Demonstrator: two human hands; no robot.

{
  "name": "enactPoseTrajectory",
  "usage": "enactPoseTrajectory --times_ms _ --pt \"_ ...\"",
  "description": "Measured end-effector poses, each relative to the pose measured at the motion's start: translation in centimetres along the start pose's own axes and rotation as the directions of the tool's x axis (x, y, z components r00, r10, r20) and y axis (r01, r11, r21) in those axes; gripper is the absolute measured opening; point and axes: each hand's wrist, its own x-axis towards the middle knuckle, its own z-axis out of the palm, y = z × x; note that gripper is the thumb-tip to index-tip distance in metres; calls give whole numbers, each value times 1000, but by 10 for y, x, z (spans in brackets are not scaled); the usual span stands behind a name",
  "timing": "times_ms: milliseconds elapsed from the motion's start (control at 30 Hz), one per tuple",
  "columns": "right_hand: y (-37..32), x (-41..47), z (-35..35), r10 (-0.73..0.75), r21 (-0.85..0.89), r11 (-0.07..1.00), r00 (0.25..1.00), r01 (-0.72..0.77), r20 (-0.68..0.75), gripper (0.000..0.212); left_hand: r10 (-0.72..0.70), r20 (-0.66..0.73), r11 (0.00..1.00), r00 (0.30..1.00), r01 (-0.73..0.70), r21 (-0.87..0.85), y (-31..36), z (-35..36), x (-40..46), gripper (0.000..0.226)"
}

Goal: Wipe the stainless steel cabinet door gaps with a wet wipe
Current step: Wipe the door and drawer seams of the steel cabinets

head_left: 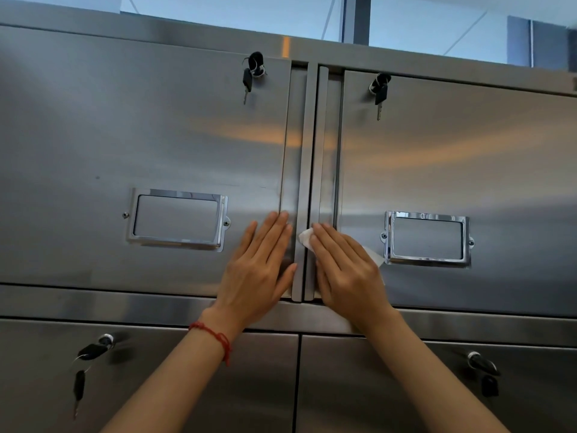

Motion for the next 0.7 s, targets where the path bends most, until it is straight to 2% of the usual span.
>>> enactPoseTrajectory --times_ms 167,567,700 --pt "4 -2 -1 -32 -12 999 999 32 13 43 0 -6 1000 1000 -1 -6 0 0 0 55" --pt "17 7 -2 -157 24 987 981 161 -110 26 24 -22 1000 999 -24 8 -10 0 8 55" --pt "20 14 -2 -158 5 987 984 159 -85 31 45 -31 999 999 -44 28 -14 1 12 56"
